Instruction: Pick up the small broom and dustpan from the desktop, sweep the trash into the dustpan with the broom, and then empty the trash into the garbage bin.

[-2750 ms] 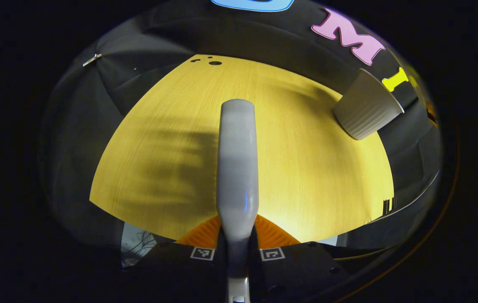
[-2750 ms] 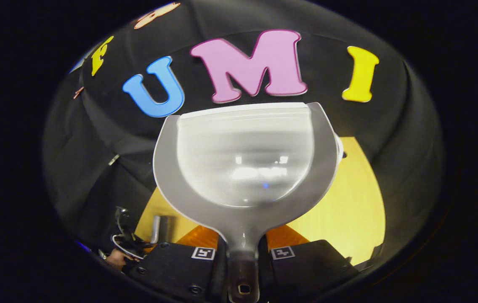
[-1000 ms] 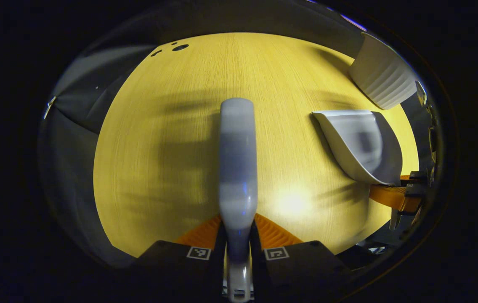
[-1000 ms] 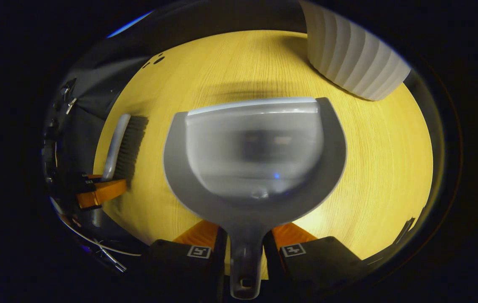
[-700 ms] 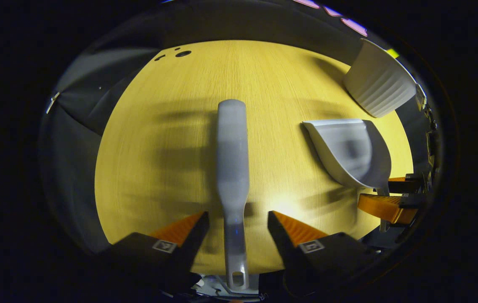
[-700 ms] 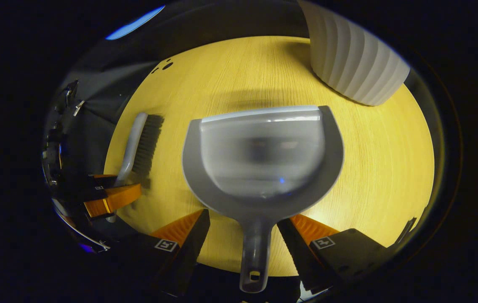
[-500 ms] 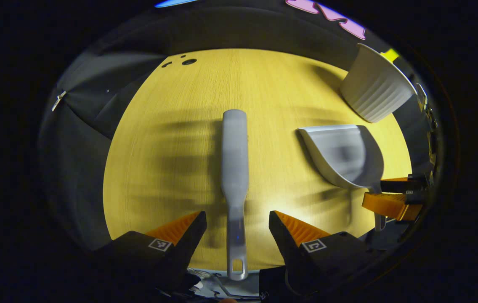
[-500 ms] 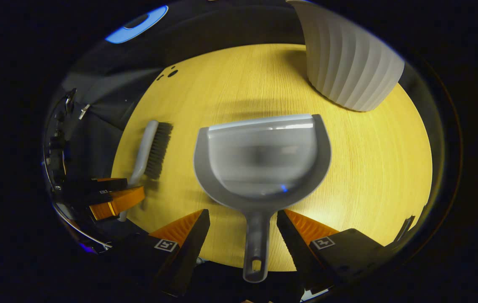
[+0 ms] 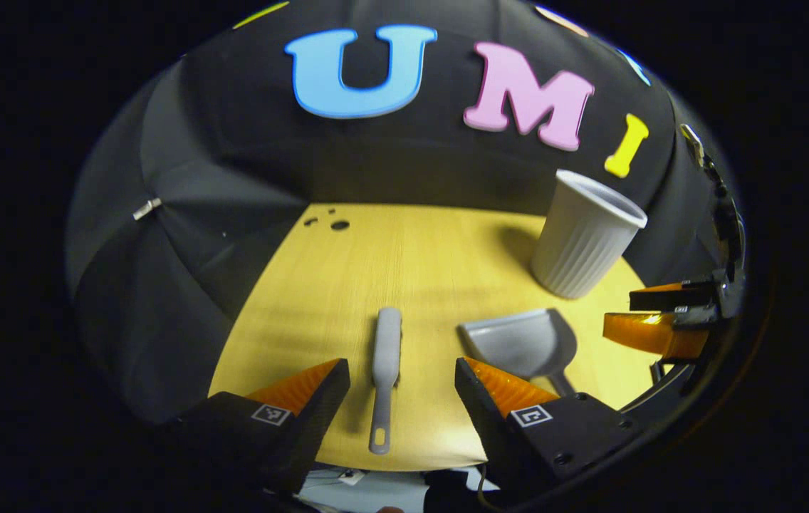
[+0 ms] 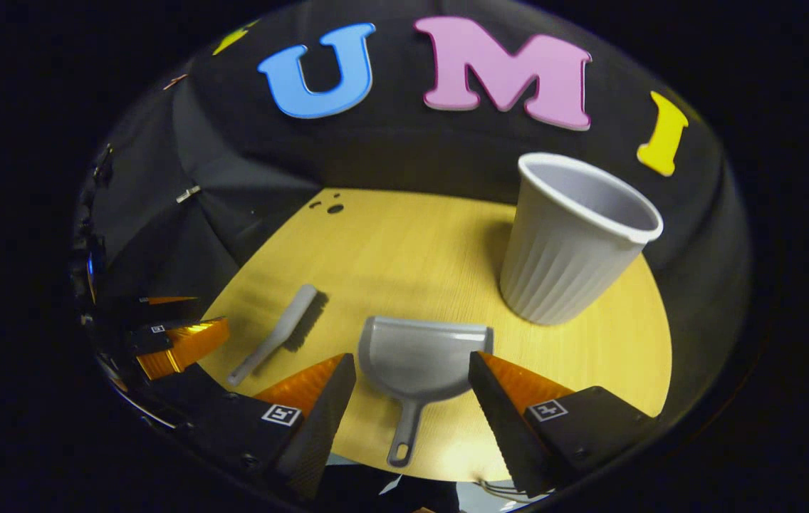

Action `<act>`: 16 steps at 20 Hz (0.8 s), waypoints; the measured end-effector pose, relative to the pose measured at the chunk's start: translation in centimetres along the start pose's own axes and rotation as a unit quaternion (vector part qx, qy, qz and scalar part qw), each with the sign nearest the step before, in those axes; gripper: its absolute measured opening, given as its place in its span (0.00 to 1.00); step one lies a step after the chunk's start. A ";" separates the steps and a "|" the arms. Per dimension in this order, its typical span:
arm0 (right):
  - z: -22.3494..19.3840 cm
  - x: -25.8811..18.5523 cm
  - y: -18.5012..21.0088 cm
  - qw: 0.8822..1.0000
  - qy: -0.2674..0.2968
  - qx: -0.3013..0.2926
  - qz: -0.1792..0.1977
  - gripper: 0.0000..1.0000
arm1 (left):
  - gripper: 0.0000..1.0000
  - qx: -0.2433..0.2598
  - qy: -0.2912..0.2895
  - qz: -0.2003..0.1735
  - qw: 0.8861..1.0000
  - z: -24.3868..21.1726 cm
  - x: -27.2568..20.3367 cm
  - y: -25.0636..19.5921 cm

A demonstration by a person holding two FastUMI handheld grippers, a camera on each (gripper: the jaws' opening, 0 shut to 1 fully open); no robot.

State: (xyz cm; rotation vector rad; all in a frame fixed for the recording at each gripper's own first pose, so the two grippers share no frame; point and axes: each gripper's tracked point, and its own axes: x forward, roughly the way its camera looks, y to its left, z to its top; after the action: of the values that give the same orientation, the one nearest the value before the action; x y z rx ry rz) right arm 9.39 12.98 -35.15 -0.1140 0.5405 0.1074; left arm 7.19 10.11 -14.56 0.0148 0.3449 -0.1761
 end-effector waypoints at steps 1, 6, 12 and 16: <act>1.2 -1.2 0.4 1.000 -0.028 -0.005 0.001 0.99 | 0.96 -0.001 -0.026 0.002 1.000 1.2 -1.2 -0.3; 4.5 -5.7 1.2 0.988 -0.151 -0.016 -0.008 0.99 | 0.95 0.035 -0.176 0.017 0.984 6.5 -8.0 -2.2; 3.7 -9.7 1.1 0.975 -0.222 0.009 -0.020 0.99 | 0.96 0.054 -0.235 -0.005 0.971 6.1 -12.7 -7.2; 3.2 -10.8 -0.6 0.972 -0.233 0.006 -0.039 0.99 | 0.96 0.012 -0.237 -0.028 0.971 5.3 -12.8 -8.9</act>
State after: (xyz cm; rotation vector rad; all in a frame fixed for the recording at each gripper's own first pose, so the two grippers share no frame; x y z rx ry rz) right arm 1.90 12.04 -26.79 -0.0937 0.0665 0.0502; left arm -4.46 3.33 -5.12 -0.0135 -0.1334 -0.2327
